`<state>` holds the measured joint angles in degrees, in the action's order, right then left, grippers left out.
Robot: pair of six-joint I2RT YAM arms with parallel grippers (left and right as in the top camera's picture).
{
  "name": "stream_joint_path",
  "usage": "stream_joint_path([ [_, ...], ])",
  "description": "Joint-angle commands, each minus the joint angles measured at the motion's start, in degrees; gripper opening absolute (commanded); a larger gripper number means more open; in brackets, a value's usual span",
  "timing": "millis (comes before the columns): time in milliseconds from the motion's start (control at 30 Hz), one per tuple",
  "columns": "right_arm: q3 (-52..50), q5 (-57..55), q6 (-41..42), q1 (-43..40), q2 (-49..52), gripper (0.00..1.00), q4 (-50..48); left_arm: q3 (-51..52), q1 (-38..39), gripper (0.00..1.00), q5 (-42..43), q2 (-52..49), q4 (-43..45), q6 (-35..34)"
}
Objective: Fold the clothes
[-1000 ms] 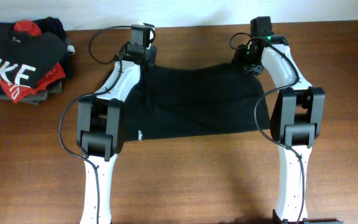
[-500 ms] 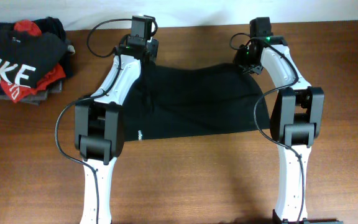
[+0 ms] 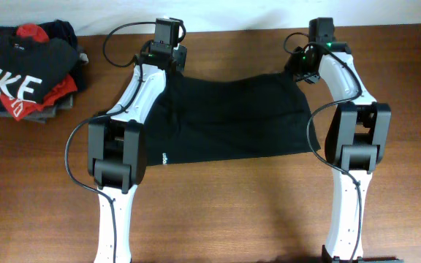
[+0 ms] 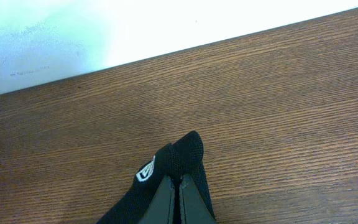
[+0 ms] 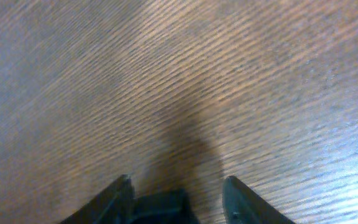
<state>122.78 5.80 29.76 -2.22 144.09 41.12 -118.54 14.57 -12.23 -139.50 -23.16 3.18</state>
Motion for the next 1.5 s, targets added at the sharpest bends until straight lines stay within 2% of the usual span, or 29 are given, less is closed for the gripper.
stream_joint_path([
  [0,0.33,0.02,-0.33,0.52,0.87,0.38,0.13,-1.31,-0.04,0.01,0.61,2.71,-0.04,-1.01],
  [100,0.33,0.2,-0.31,0.7,0.87,0.34,0.55,-1.31,-0.04,0.01,0.61,2.71,-0.07,-1.01],
  [300,0.33,2.19,-0.28,0.74,0.85,0.35,0.68,-1.31,-0.04,0.01,0.61,2.71,-0.07,-1.01],
  [367,0.33,2.78,0.46,0.72,0.87,0.45,1.44,-1.31,-0.04,0.01,0.61,2.71,-0.07,-1.01],
  [600,0.35,2.8,2.25,0.59,0.85,0.47,1.99,-1.31,-0.04,0.01,0.59,2.71,-0.07,-1.01],
  [700,0.35,2.8,2.27,0.59,0.85,0.39,1.75,-1.31,-0.04,0.01,0.61,2.71,-0.07,-1.01],
  [800,0.35,2.73,2.27,0.59,0.85,0.2,1.51,-1.31,-0.04,0.01,0.61,2.71,-0.04,-1.01],
  [967,0.42,2.51,2.25,0.5,0.79,0.09,0.42,-1.31,-0.04,0.01,0.59,2.78,0.0,-1.01],
  [1200,2.56,-1.27,2.25,-0.68,-1.05,0.06,4.55,-1.31,-0.17,0.01,0.39,5.77,-0.48,-1.03],
  [1467,2.93,-2.01,2.21,-1.57,-2.99,0.04,7.56,-1.31,-0.55,0.01,0.28,9.99,-6.58,-1.46],
])
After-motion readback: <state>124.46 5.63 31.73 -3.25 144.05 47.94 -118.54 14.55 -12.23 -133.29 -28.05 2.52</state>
